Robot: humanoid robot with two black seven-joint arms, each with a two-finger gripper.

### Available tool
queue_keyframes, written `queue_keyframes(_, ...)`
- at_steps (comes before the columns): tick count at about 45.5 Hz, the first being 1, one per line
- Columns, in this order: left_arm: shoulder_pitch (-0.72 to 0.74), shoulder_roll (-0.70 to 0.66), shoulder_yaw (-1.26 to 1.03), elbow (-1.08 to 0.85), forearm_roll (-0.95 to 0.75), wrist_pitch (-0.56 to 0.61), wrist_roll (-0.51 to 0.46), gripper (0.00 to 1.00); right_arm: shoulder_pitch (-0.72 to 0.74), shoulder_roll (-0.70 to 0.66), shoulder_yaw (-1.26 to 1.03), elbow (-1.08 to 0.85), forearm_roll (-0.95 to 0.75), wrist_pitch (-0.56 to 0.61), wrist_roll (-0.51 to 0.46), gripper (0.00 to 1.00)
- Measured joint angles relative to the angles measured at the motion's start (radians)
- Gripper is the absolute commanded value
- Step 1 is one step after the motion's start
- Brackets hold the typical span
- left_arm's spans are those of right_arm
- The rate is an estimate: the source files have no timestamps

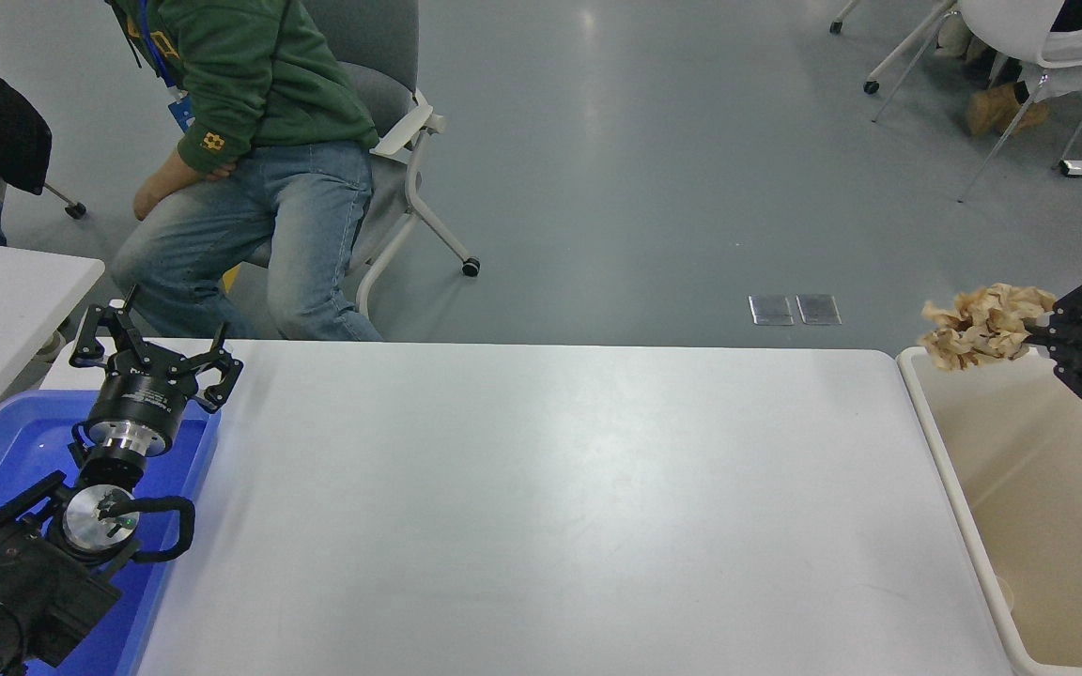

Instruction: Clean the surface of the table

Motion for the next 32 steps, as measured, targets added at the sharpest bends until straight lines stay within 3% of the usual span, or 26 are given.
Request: queue_keyframes(32, 0.0, 0.0, 0.0, 0.0, 0.0, 0.0, 0.0, 1.0, -0.193, 0.319, -0.024, -0.616, -0.219, 0.011, 0.262, 0.0)
